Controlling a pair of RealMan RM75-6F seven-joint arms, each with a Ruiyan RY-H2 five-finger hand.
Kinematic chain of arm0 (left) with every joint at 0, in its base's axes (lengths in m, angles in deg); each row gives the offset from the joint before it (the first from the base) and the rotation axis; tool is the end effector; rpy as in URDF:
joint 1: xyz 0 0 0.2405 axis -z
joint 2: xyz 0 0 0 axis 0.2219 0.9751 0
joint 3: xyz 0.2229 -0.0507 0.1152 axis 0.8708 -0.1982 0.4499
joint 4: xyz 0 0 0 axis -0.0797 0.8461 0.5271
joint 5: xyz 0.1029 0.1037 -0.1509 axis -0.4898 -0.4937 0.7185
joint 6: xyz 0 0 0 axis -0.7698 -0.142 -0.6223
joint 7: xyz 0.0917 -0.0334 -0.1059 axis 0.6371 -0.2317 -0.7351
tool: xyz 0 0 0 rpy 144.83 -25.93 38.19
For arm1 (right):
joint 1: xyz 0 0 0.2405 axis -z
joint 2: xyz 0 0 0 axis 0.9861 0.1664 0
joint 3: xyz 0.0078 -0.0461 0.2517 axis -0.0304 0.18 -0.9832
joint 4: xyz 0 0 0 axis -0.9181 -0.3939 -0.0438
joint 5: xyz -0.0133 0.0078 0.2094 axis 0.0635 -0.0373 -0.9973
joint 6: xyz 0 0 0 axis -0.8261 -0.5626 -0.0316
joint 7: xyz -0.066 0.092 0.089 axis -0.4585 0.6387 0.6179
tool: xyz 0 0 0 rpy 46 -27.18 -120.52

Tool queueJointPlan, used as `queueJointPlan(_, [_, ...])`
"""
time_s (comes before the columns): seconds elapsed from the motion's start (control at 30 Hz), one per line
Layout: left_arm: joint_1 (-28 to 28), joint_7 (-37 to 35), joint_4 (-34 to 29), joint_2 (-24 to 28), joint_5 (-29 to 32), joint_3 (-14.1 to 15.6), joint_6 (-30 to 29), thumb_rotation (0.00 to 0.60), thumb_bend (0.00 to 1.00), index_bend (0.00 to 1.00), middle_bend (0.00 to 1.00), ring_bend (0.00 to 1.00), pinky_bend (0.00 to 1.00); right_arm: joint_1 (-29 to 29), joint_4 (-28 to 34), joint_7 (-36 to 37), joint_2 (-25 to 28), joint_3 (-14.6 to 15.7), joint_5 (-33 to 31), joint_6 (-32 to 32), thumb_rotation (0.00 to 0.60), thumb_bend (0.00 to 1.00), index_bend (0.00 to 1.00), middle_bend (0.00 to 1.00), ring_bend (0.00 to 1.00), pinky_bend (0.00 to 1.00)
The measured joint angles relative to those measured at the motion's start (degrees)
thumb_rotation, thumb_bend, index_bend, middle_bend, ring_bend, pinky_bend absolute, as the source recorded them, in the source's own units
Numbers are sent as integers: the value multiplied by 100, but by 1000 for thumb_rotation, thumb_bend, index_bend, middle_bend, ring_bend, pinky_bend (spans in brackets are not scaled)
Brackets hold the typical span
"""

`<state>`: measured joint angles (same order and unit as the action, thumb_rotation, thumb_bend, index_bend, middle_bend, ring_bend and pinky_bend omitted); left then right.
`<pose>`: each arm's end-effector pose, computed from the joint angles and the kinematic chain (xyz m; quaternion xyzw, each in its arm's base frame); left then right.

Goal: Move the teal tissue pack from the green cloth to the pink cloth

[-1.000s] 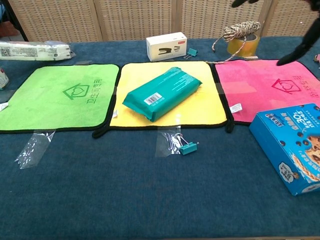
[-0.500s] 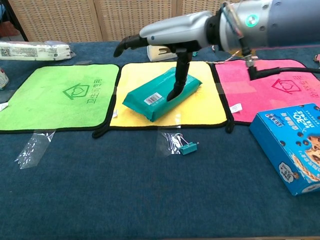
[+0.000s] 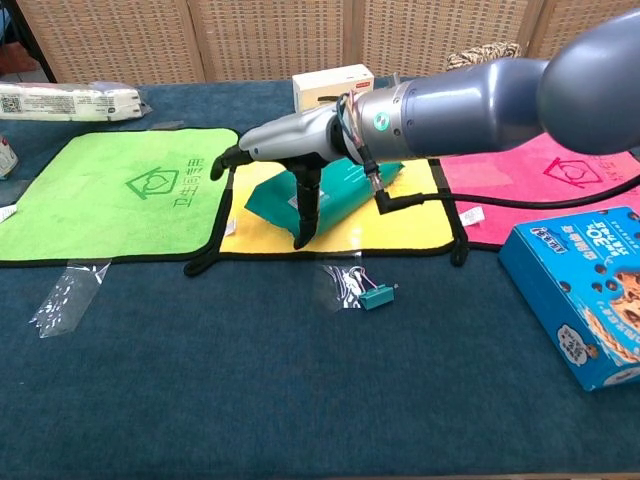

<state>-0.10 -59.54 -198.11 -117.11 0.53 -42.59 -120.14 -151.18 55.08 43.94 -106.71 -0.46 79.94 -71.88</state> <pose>-0.2819 0.2232 0.1896 -0.5423 -0.4646 -0.3626 0.5988 0.0015 -0.3886 -0.0885 0.8894 -0.2693 0.2942 0.2234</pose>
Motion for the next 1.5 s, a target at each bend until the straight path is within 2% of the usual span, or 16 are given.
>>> queueJointPlan(0.1, [-3, -41, 16, 11, -22, -3, 43, 600, 0, 0, 0, 0, 0, -20, -228, -140, -125, 194, -128, -11, 600, 0, 19, 0, 0, 0])
queueJointPlan(0.27, [-5, -86, 30, 16, -43, -20, 89, 600, 0, 0, 0, 0, 0, 38, -305, -338, -116, 408, -189, -157, 600, 0, 103, 0, 0, 0])
queueJointPlan(0.47, [-22, -100, -3, 17, -74, -25, 101, 600, 0, 0, 0, 0, 0, 195, -263, -716, 103, 664, -255, -435, 600, 0, 161, 3, 0, 0])
queueJointPlan(0.6, [-26, -87, -22, 13, -104, -18, 113, 600, 0, 0, 0, 0, 0, 322, -169, -1054, 336, 854, -340, -612, 600, 0, 221, 47, 0, 0])
queueJointPlan(0.9, [-14, 29, -66, -30, -222, 18, 141, 600, 0, 0, 0, 0, 0, 590, -36, -1705, 846, 1226, -921, -781, 600, 0, 211, 59, 0, 0])
queueJointPlan(1.4, [-67, -47, -104, 1, -337, 40, 120, 600, 0, 0, 0, 0, 0, 715, 339, -2180, 1402, 1679, -2189, -738, 600, 0, 174, 84, 0, 0])
queueJointPlan(1.5, [-71, -66, -105, 8, -359, 42, 127, 600, 0, 0, 0, 0, 0, 719, 418, -2277, 1523, 1810, -2466, -770, 600, 0, 174, 87, 0, 31])
